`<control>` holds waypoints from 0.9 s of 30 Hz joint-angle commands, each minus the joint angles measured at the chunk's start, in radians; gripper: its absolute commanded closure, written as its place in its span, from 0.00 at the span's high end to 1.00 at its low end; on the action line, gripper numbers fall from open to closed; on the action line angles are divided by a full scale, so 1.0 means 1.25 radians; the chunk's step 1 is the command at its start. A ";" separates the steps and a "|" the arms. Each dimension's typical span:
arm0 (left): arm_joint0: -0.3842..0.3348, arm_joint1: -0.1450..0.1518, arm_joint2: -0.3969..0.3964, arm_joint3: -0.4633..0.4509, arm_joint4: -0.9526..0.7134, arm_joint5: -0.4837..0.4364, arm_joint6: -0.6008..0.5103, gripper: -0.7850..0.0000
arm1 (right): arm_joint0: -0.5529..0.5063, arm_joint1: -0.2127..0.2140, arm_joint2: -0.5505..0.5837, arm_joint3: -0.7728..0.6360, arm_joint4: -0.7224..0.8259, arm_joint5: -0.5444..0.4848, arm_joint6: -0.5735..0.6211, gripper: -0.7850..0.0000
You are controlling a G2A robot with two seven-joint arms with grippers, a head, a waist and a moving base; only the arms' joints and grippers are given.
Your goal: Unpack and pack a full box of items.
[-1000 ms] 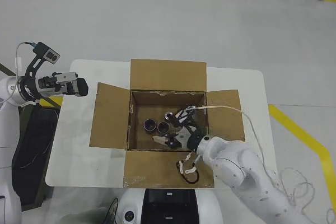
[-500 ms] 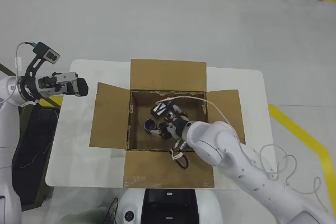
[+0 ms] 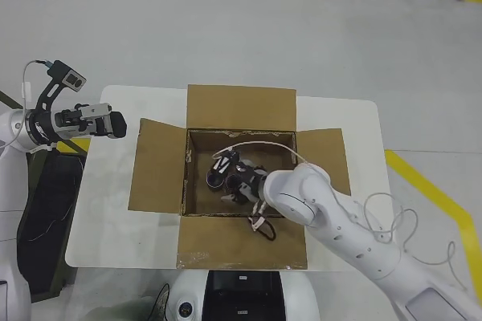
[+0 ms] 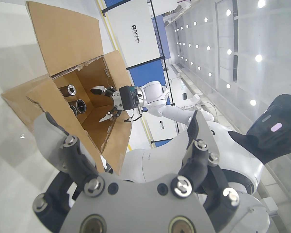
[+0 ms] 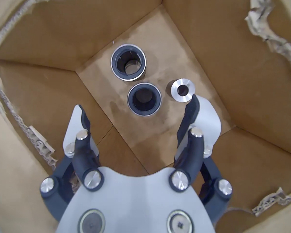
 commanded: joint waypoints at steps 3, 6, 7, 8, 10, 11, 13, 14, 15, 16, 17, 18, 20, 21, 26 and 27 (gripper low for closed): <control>0.000 0.000 0.000 0.000 0.000 0.000 0.000 1.00 | 0.002 -0.003 -0.005 0.015 -0.004 -0.010 0.011 1.00; 0.000 0.000 0.000 0.000 0.000 0.000 0.000 1.00 | 0.004 -0.006 -0.007 0.027 -0.012 -0.006 0.013 1.00; 0.000 0.000 0.000 0.000 0.000 0.000 0.000 1.00 | 0.005 -0.007 -0.008 0.030 -0.015 -0.006 0.014 1.00; 0.000 0.000 0.000 0.000 0.000 0.000 0.000 1.00 | 0.006 -0.008 -0.009 0.033 -0.017 -0.007 0.015 1.00; 0.000 0.000 0.000 0.000 0.000 0.000 0.000 1.00 | 0.006 -0.010 -0.015 0.037 -0.023 -0.009 0.018 0.97; 0.000 0.000 0.000 0.000 0.000 0.000 0.000 1.00 | 0.006 -0.012 -0.017 0.039 -0.026 -0.010 0.019 0.95; 0.000 0.000 0.000 0.000 0.000 0.000 0.000 1.00 | 0.007 -0.014 -0.020 0.047 -0.029 -0.013 0.020 0.93; 0.000 0.000 0.000 0.000 0.000 0.000 0.000 1.00 | 0.007 -0.015 -0.021 0.051 -0.031 -0.014 0.018 0.91; 0.000 0.000 0.000 0.000 0.000 0.000 0.000 1.00 | 0.006 -0.016 -0.023 0.055 -0.031 -0.015 0.017 0.90; 0.000 0.000 0.000 0.000 0.000 0.000 0.000 1.00 | 0.006 -0.017 -0.024 0.059 -0.031 -0.016 0.015 0.90; 0.000 0.000 0.000 0.000 0.000 0.000 0.000 1.00 | 0.007 -0.018 -0.025 0.062 -0.032 -0.017 0.014 0.89; 0.000 0.000 0.000 0.000 0.000 0.000 0.000 1.00 | 0.007 -0.020 -0.026 0.064 -0.031 -0.017 0.013 0.89; 0.000 0.000 0.000 0.000 0.000 0.000 0.000 1.00 | 0.007 -0.022 -0.028 0.068 -0.031 -0.017 0.011 0.91; 0.000 0.000 0.000 0.000 0.000 0.000 0.000 1.00 | 0.008 -0.024 -0.029 0.070 -0.032 -0.016 0.010 0.91; 0.000 0.000 0.000 0.000 0.000 0.000 0.000 1.00 | 0.018 -0.028 -0.018 0.070 -0.031 -0.017 0.013 0.93; 0.000 0.000 0.000 0.000 0.000 0.000 0.000 1.00 | 0.020 -0.028 -0.016 0.070 -0.029 -0.020 0.015 0.92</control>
